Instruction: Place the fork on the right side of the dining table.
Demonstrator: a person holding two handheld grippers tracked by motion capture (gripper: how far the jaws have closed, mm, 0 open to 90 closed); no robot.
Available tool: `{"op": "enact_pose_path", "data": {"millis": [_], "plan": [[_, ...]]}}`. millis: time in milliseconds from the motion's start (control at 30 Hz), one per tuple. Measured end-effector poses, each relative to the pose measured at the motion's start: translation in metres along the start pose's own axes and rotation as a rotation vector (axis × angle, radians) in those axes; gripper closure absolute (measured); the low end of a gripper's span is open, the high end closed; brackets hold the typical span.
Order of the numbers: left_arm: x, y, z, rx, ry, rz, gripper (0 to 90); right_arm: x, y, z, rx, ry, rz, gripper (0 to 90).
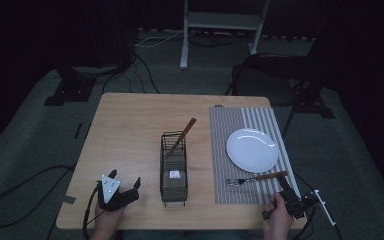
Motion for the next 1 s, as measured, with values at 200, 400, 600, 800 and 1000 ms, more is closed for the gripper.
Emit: {"op": "enact_pose_path", "data": {"millis": [200,400,600,800,1000], "plan": [[0.000,0.000,0.000,0.000,0.000,0.000,9.5,0.005,-0.017,-0.003,0.059,-0.003,-0.020,80.7],[0.000,0.000,0.000,-0.005,0.000,-0.003,9.5,0.007,-0.034,-0.006,0.112,-0.003,-0.048,80.7],[0.000,0.000,0.000,-0.007,-0.001,-0.003,9.5,0.012,-0.047,-0.005,0.162,0.008,-0.067,80.4],[0.000,0.000,0.000,-0.005,-0.001,-0.003,9.5,0.015,-0.056,-0.003,0.196,0.021,-0.103,79.2],[-0.001,0.000,0.001,0.000,-0.009,0.010,9.5,0.016,-0.066,-0.005,0.196,0.038,-0.190,76.4]]}}
Point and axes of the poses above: each handheld gripper's, and its own axes: x roughly forward along the jaws, z roughly out of its top, y roughly to its left, the point moved 9 cm from there along x, roughly forward along the jaws, and after that the axes turned 3 degrees about z, right-handed, at the moved point
